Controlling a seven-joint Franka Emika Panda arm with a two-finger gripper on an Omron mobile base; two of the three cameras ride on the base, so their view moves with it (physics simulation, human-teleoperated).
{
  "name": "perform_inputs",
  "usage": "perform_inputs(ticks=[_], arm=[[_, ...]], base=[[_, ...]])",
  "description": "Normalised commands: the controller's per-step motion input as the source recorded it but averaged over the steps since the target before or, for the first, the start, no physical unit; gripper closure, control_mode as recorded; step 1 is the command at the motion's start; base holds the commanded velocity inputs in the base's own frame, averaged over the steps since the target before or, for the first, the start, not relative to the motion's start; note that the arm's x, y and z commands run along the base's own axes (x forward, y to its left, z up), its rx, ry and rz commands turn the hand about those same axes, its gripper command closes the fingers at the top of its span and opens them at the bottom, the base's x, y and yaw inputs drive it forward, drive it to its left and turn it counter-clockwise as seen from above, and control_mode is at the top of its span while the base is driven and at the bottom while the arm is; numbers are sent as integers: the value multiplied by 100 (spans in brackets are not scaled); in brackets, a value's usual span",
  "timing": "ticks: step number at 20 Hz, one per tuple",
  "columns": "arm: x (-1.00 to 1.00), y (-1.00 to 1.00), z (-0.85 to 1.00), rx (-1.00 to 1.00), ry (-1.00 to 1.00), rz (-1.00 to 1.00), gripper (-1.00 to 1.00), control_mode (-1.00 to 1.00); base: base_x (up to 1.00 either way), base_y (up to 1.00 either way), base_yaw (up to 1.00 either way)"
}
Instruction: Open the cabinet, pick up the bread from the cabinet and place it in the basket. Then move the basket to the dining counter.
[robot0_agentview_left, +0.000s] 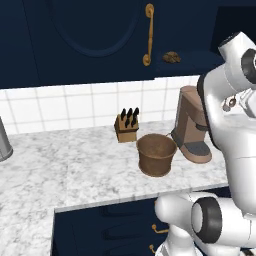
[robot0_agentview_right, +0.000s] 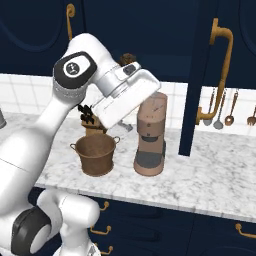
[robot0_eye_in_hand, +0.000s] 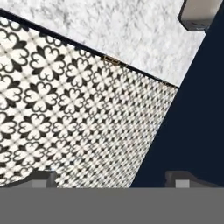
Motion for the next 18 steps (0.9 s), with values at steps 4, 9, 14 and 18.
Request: perform_inputs(ticks=[4,9,14,18], arm=[[0,61,-77,34,0,-4,-100,-100],[46,49,-64,52,-1,-5,-100,-100],[80,57,-34,30,-40,-17,-100,-100],[47,21,7,30,-87,-16,-100,-100]], base=[[0,0,0],[0,0,0],[0,0,0],[0,0,0]])
